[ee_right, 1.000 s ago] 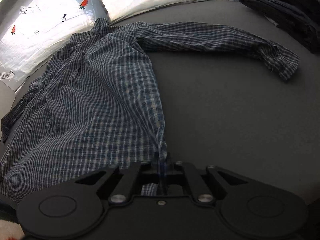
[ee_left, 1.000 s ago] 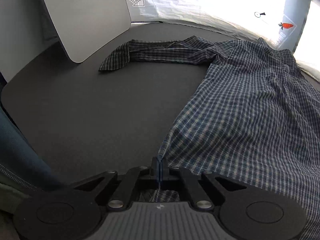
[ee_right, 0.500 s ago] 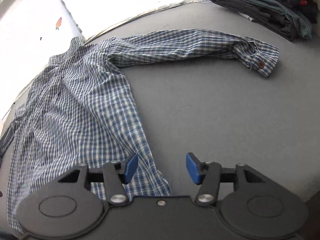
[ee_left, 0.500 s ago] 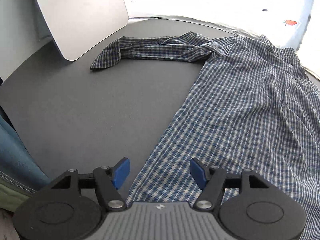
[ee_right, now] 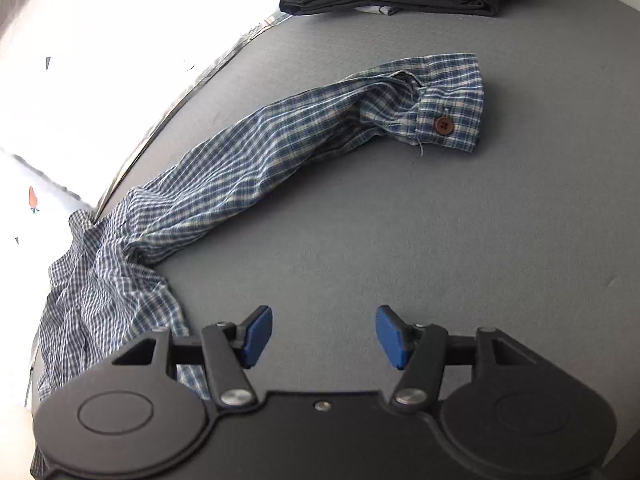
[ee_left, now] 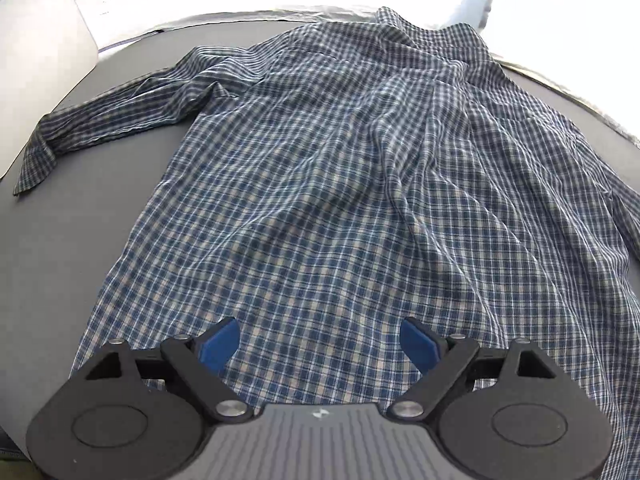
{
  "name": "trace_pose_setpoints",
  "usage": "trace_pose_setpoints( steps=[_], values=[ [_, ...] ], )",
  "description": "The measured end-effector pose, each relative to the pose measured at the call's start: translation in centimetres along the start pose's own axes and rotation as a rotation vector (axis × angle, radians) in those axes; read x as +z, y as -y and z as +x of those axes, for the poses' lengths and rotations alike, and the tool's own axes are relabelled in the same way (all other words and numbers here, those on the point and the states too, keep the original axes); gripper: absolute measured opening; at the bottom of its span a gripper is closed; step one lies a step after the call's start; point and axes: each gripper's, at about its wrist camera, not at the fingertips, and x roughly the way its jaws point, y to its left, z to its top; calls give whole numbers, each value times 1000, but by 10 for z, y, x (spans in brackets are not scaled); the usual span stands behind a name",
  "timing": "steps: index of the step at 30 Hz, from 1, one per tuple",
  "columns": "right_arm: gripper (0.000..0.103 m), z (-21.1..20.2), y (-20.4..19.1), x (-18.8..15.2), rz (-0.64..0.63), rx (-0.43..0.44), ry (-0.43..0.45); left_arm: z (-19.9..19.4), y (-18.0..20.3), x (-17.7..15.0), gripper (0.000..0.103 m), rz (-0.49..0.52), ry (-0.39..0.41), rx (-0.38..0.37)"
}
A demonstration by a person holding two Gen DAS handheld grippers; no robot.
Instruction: Fold clothes
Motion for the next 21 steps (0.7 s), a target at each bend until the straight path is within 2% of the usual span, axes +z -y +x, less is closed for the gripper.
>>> trace_pose_setpoints(
  steps=[1,2,4,6,8,12,14,18,19,20,21],
  values=[
    [60,4,3,8,37,8,4,6,5,5,88,13,-3,-1],
    [68,8,6,16,72,17,15,11,9,10,88,24,-6,-4],
    [63,14,8,30,122,28,54,23,20,24,88,34,-3,1],
    [62,21,7,45,116,-27,88,32,30,37,88,47,8,3],
    [62,25,10,57,154,-37,109,42,38,48,88,43,5,18],
    [62,30,18,73,224,-23,132,59,46,58,88,23,-54,37],
    [62,33,23,78,256,-11,140,63,50,56,94,39,-58,45],
    [61,37,39,84,410,35,157,67,50,55,101,15,-71,70],
    [59,36,41,86,442,26,167,69,48,55,103,-3,-77,68],
    [54,33,43,90,461,-7,183,70,44,55,103,-29,-84,56],
    [53,31,43,93,458,-49,198,72,41,54,103,-56,-93,43]
  ],
)
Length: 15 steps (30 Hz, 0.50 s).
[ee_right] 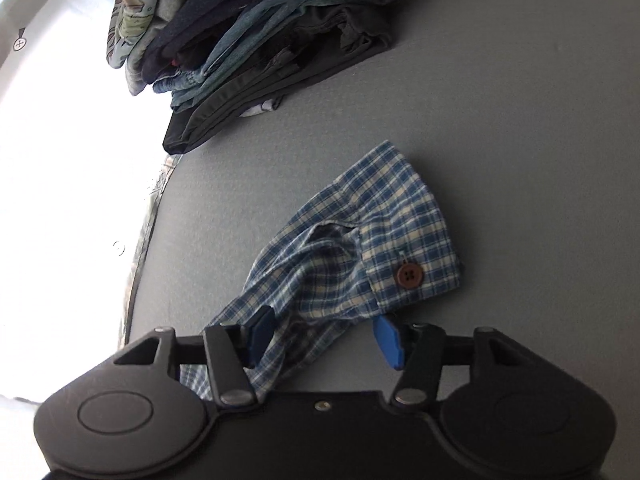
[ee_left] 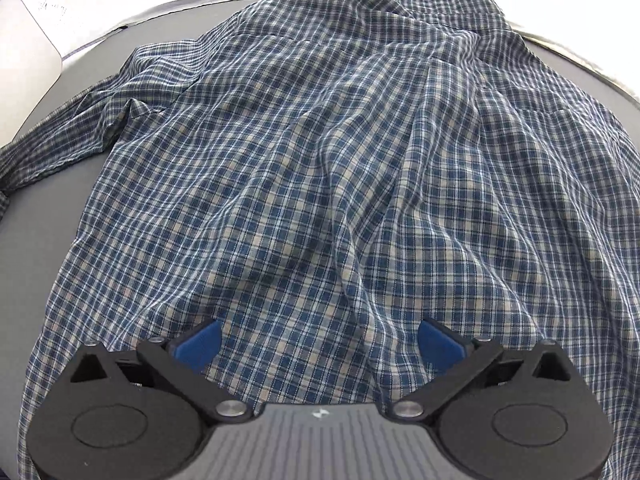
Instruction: Fold clothes
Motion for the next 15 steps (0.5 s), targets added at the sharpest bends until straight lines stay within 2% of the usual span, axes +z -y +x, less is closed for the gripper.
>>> trace_pose_setpoints(
  steps=[2,5,11,13,14,15],
  values=[
    [53,-2,-5,5,-45,-87,51,1,-1,-1,103,-8,2,-4],
    [51,7,-14,12,-183,-211,85,0,2,-4,103,-1,19,2],
    [53,21,-32,4,-374,-336,136,1,2,-5,103,-2,22,-2],
    [40,25,-38,0,-448,-370,163,1,3,-5,103,-1,24,-3],
    [26,26,-40,-1,-495,-365,178,1,3,-6,103,-1,26,-3],
    [20,26,-42,-2,-543,-360,192,1,3,-6,103,-1,27,-3]
  ],
)
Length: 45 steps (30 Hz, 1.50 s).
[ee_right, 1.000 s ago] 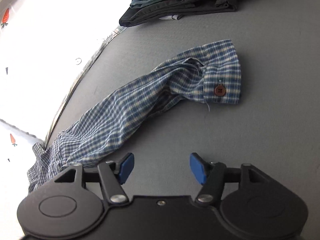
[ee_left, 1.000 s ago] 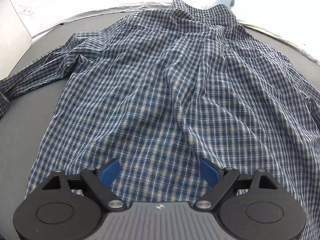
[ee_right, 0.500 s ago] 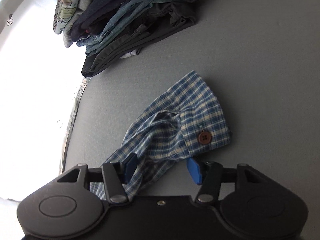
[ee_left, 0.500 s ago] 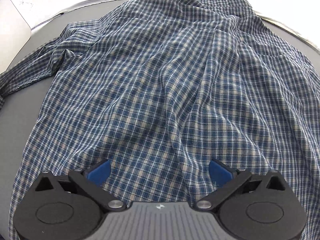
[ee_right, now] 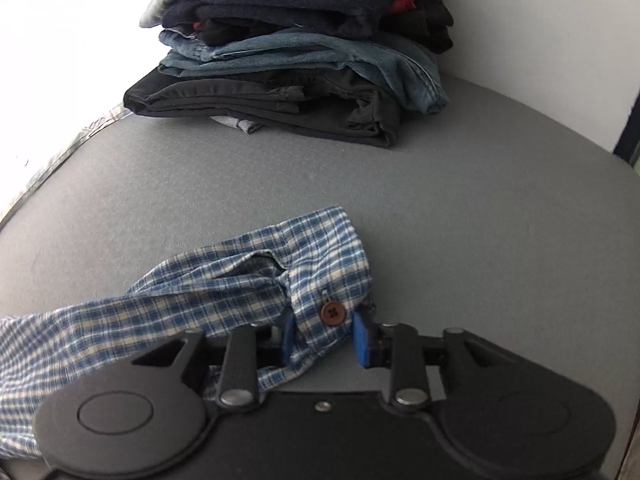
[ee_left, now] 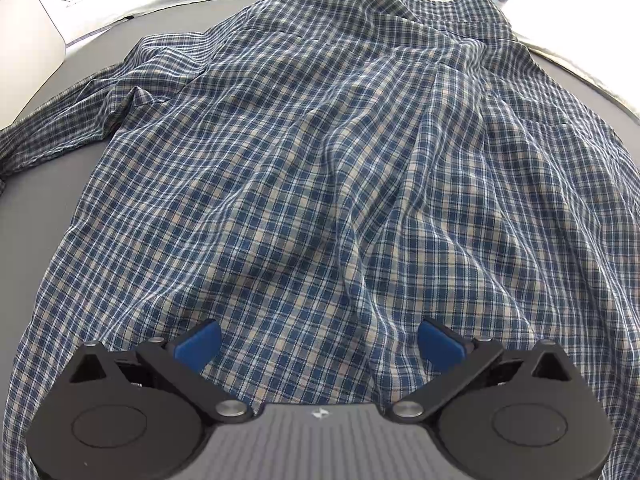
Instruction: Fold clothes
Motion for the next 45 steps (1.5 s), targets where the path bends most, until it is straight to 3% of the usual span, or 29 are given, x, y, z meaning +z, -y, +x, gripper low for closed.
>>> trace_pose_setpoints(
  steps=[4,7,9,11,14,16,18,21,28,35,37,38,39,45],
  values=[
    [18,-10,4,17,-63,-27,116,0,0,1,103,0,4,0],
    [21,1,8,30,-66,-44,75,0,-1,1,103,-2,11,0],
    [27,14,10,31,-56,-52,11,0,-1,1,103,-4,14,1],
    [33,15,10,29,-56,-68,3,0,-2,3,103,-4,14,0],
    [46,4,3,30,-91,-90,74,0,-3,3,103,-4,17,0],
    [47,-5,-4,31,-133,-91,132,1,-3,3,103,-5,19,2],
    [52,-12,-15,36,-182,-19,180,1,-2,4,103,-7,16,4],
    [54,-13,-38,44,-255,167,180,3,-1,5,103,-8,13,6],
    [55,-5,-130,44,-410,483,103,3,0,7,103,-8,3,3],
    [55,12,-205,18,-608,588,20,4,-1,7,103,-4,1,0],
    [50,14,-216,13,-677,579,38,4,-1,8,103,-3,2,0],
    [29,13,-220,11,-709,580,55,4,-1,8,103,-3,2,-1],
    [0,12,-223,11,-728,585,64,4,-1,8,103,-2,3,-1],
    [0,29,-239,33,-706,526,95,5,-1,12,103,5,9,-4]
  ],
)
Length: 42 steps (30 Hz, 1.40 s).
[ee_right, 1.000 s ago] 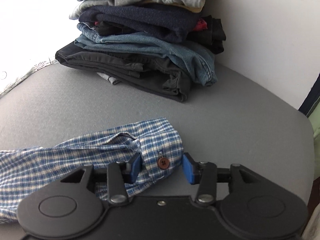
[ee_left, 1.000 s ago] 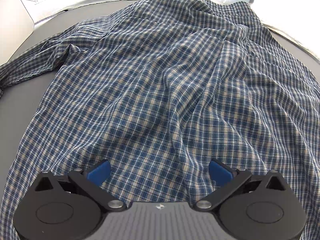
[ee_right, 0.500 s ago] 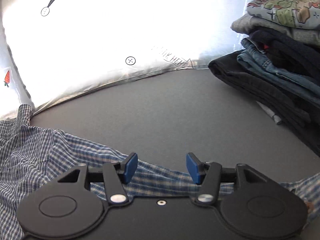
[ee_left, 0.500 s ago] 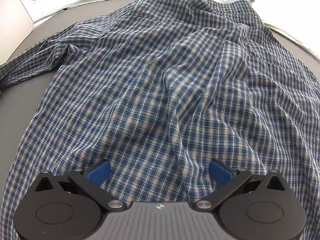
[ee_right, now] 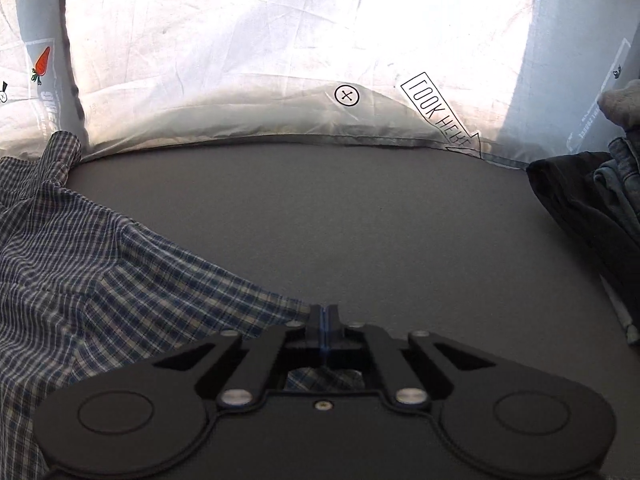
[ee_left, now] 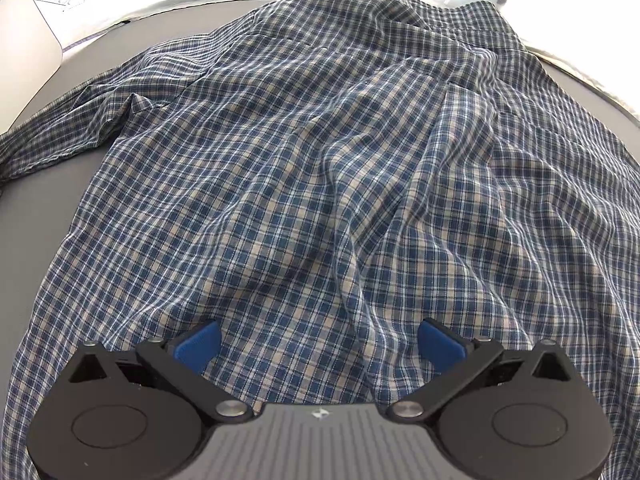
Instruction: Fold clothes
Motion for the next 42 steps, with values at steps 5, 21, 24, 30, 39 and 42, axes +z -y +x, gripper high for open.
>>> trace_pose_setpoints(
  steps=[5,21,24,30,39,42],
  values=[
    [5,-1,-6,5,10,-63,-5,0,-1,0,103,2,11,-2],
    [103,-133,-123,-105,122,204,-100,-20,-28,-21,103,-44,108,-46],
    [103,-146,-158,-126,51,258,-136,-33,-55,-33,103,-107,137,-66],
    [103,-151,-201,-144,9,250,-186,-42,-123,-55,103,-212,142,-32],
    [103,-143,-249,-150,3,177,-177,-34,-235,-55,103,-325,149,111],
    [103,-135,-260,-145,-19,134,-165,-21,-279,-39,103,-391,148,166]
  ],
)
